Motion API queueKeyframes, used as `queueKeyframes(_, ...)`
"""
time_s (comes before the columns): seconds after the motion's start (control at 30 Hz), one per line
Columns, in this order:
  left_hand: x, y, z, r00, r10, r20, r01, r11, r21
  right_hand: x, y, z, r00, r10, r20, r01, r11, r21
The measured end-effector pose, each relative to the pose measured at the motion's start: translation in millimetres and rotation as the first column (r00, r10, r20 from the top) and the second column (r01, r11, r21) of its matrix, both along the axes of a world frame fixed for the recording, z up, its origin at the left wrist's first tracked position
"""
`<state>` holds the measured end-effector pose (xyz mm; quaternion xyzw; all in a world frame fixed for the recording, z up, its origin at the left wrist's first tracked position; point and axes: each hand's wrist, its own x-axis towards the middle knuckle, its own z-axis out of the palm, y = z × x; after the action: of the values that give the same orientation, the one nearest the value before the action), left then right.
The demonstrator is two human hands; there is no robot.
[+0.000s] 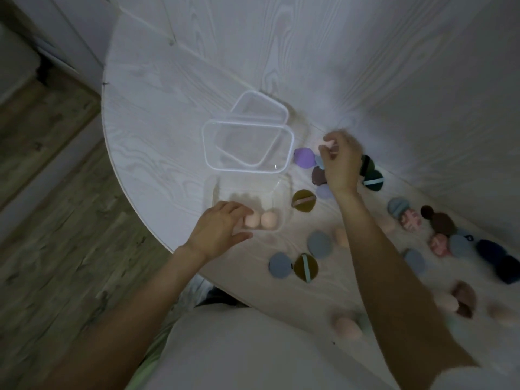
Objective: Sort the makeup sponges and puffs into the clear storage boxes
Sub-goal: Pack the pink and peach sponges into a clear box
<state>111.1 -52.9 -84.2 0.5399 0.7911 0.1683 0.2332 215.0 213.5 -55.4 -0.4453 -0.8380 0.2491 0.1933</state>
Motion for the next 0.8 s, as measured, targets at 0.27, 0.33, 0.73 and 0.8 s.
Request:
queueKeyframes(0.27, 0.6, -1.2, -2.3, 0.997, -0.046, -0.06, 0.047, 0.998, 0.028, 35.9, -128.7, 22.5, 0.948, 0.28, -0.154, -0.298, 0.948, -0.112)
queueKeyframes(0.33, -0.2, -1.6, -3.1, 0.996, -0.055, -0.067, 0.058, 0.998, 0.038, 22.2, -132.9, 11.3, 0.916, 0.397, 0.055, -0.399, 0.916, 0.048)
queueKeyframes(0.73, 2.6, 1.2, -0.9, 0.983, -0.158, -0.093, 0.162, 0.986, 0.038, 19.3, -123.1, -3.0, 0.696, 0.351, 0.626, -0.602, 0.761, 0.242)
queueKeyframes(0.8, 5.9, 4.2, -1.1, 0.977, -0.189, -0.102, 0.195, 0.98, 0.044, 24.1, -125.2, -6.3, 0.72, 0.338, 0.607, -0.575, 0.78, 0.247)
